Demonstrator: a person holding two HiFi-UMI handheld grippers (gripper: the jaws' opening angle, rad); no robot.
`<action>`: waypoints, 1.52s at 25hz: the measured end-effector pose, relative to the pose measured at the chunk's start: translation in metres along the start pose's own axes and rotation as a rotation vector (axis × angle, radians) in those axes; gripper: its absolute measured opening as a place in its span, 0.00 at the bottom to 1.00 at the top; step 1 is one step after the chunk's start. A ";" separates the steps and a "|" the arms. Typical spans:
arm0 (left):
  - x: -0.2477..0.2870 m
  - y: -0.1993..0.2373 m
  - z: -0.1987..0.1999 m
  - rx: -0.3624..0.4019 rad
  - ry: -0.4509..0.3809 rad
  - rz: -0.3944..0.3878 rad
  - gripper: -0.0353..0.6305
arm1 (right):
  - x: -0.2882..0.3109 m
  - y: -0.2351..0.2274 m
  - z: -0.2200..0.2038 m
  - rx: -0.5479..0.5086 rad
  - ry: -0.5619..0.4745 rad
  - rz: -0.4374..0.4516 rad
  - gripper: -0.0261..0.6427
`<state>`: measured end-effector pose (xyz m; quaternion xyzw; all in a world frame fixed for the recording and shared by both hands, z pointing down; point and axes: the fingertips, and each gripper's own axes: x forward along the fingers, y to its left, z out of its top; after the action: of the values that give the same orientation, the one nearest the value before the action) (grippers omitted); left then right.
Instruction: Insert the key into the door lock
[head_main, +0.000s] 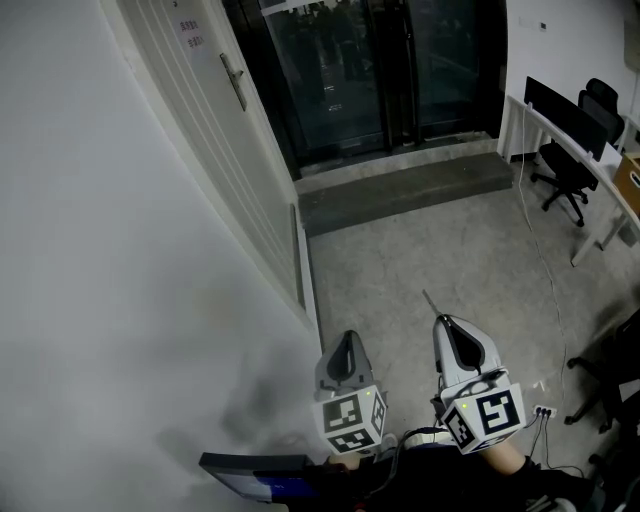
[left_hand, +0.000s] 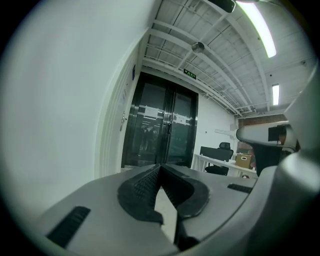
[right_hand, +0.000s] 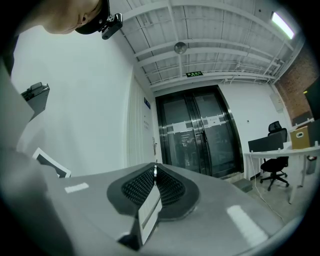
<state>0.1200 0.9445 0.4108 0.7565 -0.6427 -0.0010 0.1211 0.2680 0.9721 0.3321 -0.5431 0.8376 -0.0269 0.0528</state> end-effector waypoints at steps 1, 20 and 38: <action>0.001 0.002 -0.001 -0.006 0.005 -0.002 0.05 | 0.002 0.002 0.000 -0.002 0.000 -0.001 0.06; 0.143 -0.011 -0.004 -0.017 0.042 -0.017 0.05 | 0.114 -0.084 -0.006 -0.012 -0.019 0.005 0.06; 0.286 -0.020 0.023 -0.016 0.050 0.033 0.05 | 0.241 -0.171 -0.006 0.012 0.017 0.054 0.06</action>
<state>0.1854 0.6652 0.4284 0.7444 -0.6520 0.0148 0.1432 0.3251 0.6817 0.3412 -0.5195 0.8523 -0.0353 0.0498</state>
